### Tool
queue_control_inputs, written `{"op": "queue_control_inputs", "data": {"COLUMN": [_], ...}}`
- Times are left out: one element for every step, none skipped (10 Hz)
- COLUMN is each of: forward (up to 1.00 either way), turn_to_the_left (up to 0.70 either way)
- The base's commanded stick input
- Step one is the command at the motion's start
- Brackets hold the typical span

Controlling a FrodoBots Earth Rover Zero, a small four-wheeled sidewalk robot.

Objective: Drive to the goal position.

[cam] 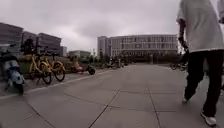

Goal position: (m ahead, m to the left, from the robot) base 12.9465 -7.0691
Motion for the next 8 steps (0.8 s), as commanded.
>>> {"op": "queue_control_inputs", "data": {"forward": [0.70, 0.70, 0.70, 0.70, 0.70, 0.70, 0.70, 0.70], "turn_to_the_left": [0.00, 0.00, 0.00, 0.00, 0.00, 0.00, 0.00, 0.00]}}
